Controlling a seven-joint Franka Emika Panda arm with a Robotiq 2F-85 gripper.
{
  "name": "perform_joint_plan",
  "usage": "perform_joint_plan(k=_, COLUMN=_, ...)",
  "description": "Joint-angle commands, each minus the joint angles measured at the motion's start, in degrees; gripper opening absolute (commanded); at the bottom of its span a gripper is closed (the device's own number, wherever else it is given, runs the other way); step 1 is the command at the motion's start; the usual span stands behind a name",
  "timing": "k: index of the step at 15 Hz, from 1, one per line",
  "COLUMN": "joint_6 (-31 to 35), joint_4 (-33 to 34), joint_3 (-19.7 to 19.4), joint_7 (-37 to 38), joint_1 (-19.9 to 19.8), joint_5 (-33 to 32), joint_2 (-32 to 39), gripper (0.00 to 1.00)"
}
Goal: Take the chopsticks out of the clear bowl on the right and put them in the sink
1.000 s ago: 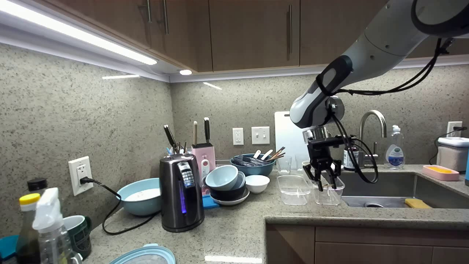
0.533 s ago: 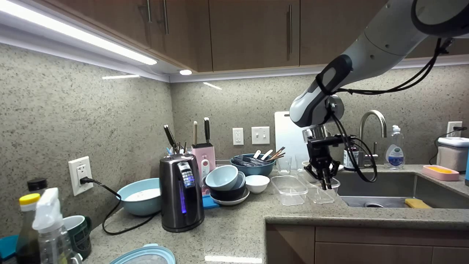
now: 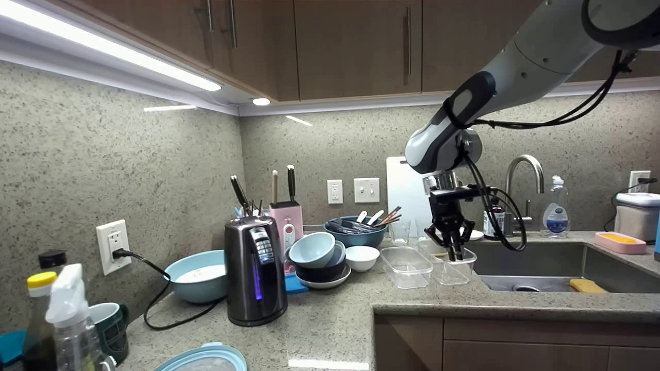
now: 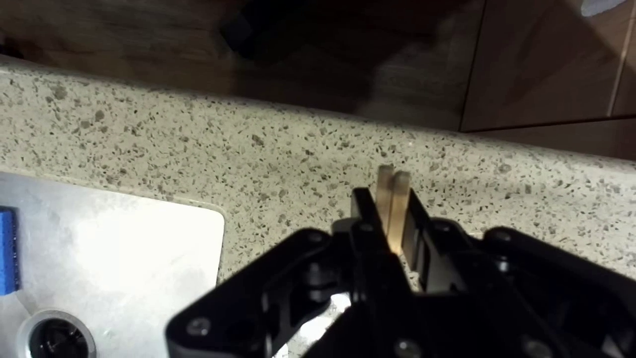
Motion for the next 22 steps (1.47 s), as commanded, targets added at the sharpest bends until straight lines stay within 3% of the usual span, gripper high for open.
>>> perform_joint_plan(k=1, joint_6=-1.7, joint_4=-2.3, joint_3=0.0, joint_7=0.2, joint_1=0.3, joint_5=-0.8, joint_2=-4.5, gripper=0.04)
perform_joint_plan(k=10, joint_6=-5.4, joint_4=-7.3, joint_3=0.1, joint_7=0.3, joint_1=0.4, joint_5=-1.6, joint_2=-15.4, gripper=0.04)
perform_joint_plan(k=18, joint_6=-3.7, joint_4=-22.1, joint_3=-6.7, joint_7=7.4, joint_1=-6.8, joint_5=-1.3, joint_2=-28.8, gripper=0.04)
perform_joint_plan(k=19, joint_6=-3.1, joint_4=-23.1, joint_3=-7.3, joint_7=9.2, joint_1=-7.8, joint_5=-1.9, joint_2=-29.8, gripper=0.04)
perform_joint_plan(k=20, joint_6=-5.5, joint_4=-18.4, joint_3=-6.5, joint_7=4.9, joint_1=-7.1, joint_5=-0.5, joint_2=-25.4, gripper=0.04)
perform_joint_plan(k=21, joint_6=-5.4, joint_4=-19.3, joint_3=-6.9, joint_7=4.9, joint_1=-7.9, joint_5=-0.5, joint_2=-26.3, gripper=0.15)
perform_joint_plan(k=22, joint_6=-5.4, joint_4=-19.2, joint_3=-7.0, joint_7=4.8, joint_1=-8.1, joint_5=-0.5, joint_2=-26.4, gripper=0.15)
